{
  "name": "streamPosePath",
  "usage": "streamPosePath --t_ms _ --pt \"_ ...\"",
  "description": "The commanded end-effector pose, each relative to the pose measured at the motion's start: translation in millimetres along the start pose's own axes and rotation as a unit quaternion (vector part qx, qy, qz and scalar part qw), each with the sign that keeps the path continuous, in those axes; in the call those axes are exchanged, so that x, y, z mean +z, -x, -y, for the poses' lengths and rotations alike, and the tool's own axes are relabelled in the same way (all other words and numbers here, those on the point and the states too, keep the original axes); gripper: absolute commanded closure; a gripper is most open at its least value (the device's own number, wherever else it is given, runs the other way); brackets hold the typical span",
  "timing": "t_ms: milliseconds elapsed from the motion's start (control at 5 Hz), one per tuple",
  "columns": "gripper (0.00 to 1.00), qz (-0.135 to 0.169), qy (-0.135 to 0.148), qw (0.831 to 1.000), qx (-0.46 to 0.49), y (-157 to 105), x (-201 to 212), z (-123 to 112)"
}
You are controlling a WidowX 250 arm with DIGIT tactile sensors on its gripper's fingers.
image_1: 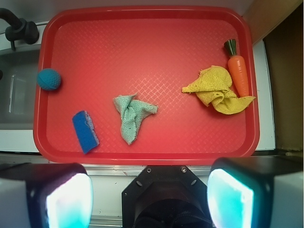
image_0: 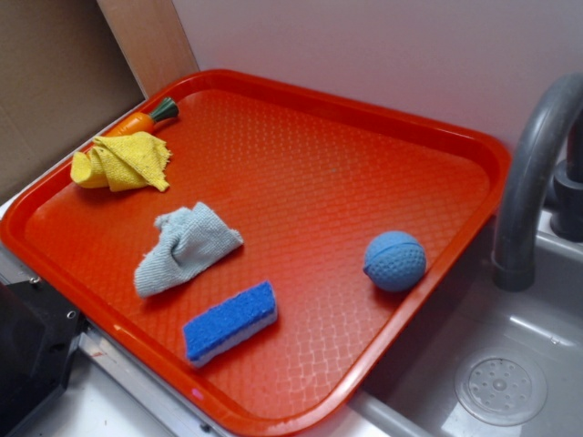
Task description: Grab the blue ball.
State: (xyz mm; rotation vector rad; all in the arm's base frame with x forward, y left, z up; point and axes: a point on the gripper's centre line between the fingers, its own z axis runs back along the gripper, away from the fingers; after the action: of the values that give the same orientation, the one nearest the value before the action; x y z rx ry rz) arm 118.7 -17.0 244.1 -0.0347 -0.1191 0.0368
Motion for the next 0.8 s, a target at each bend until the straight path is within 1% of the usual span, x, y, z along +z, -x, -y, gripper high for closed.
streamPosePath --t_ms 0,200,400,600 --pt "0.0 0.0 0.0 1.0 0.0 0 0 0" --pt "0.0 0.042 -0.009 0.991 -0.127 -15 -33 50" --pt "0.0 0.094 0.023 0.964 -0.247 -28 -33 74" --pt "0.0 0.094 0.023 0.964 -0.247 -28 -33 74"
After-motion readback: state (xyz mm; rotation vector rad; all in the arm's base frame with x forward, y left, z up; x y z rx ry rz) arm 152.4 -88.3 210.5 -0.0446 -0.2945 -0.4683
